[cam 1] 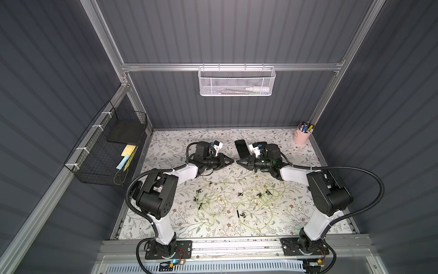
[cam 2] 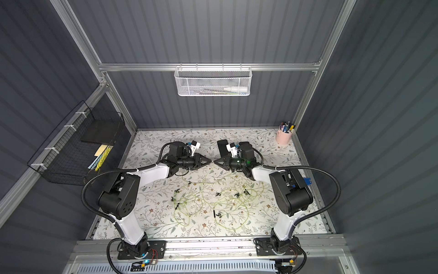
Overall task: Plug wired earphones into phones
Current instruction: Pick up the wired earphone from the center of the board.
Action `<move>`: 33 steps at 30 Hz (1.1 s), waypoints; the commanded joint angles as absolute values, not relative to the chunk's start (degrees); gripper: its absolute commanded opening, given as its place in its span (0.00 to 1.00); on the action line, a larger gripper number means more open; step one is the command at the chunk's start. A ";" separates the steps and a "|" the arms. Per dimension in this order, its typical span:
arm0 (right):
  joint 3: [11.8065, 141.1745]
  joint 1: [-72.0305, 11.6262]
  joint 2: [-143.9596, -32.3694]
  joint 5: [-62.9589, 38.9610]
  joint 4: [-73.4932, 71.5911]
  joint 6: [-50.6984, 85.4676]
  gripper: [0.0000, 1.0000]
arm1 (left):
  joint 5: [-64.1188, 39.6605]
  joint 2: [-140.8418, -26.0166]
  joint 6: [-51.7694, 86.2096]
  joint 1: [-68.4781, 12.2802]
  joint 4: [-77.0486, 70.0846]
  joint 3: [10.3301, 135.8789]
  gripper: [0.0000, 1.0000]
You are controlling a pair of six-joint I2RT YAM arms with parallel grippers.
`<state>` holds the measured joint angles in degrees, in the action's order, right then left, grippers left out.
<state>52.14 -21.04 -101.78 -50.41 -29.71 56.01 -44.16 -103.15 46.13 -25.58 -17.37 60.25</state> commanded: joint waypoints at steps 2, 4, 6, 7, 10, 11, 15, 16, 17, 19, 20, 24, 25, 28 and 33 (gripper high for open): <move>51.85 -21.18 -102.72 -51.42 -31.68 56.69 0.00 | -45.68 -103.57 47.28 -26.01 -20.30 59.61 0.16; 51.94 -21.20 -103.04 -51.24 -31.32 56.51 0.00 | -45.70 -103.54 47.49 -26.03 -20.48 59.51 0.15; 52.03 -21.35 -103.29 -51.11 -31.55 56.69 0.00 | -45.72 -103.53 47.95 -26.05 -21.17 59.40 0.15; 52.11 -21.40 -103.33 -51.07 -31.69 56.69 0.00 | -45.66 -103.52 48.26 -26.05 -21.45 59.37 0.15; 52.21 -21.71 -103.71 -51.15 -32.09 56.91 0.00 | -45.61 -103.70 48.73 -26.10 -22.03 59.31 0.18; 52.29 -21.80 -103.73 -51.20 -32.16 56.95 0.00 | -45.55 -103.70 48.89 -26.05 -22.15 59.32 0.19; 52.22 -21.82 -103.89 -51.33 -33.01 57.52 0.00 | -45.38 -103.80 49.04 -26.05 -22.19 59.32 0.17; 52.21 -21.84 -103.89 -51.41 -33.49 57.73 0.00 | -45.27 -103.80 48.96 -26.05 -22.06 59.32 0.17; 52.21 -21.88 -103.97 -51.50 -33.73 57.98 0.00 | -45.27 -103.86 48.92 -26.09 -22.02 59.23 0.17; 52.29 -22.02 -104.00 -51.56 -34.12 58.26 0.00 | -45.18 -103.97 48.79 -26.02 -21.89 59.02 0.17; 52.21 -22.13 -104.13 -51.59 -34.41 58.42 0.00 | -45.13 -104.04 48.82 -26.09 -21.87 58.98 0.19; 52.21 -22.41 -104.32 -51.51 -34.92 58.77 0.00 | -45.04 -104.24 48.95 -26.10 -22.21 59.15 0.27; 52.21 -22.45 -104.37 -51.58 -35.00 58.88 0.00 | -45.08 -104.36 49.04 -26.06 -22.38 59.30 0.27; 52.51 -22.72 -104.89 -51.59 -35.02 58.97 0.00 | -45.17 -104.24 49.18 -26.10 -22.58 59.47 0.23; 52.82 -22.85 -105.38 -51.33 -35.17 59.13 0.00 | -45.57 -104.35 49.04 -26.09 -22.35 59.77 0.10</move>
<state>52.16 -22.50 -104.36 -50.96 -34.09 58.98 -44.58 -103.68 49.23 -25.78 -21.43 59.48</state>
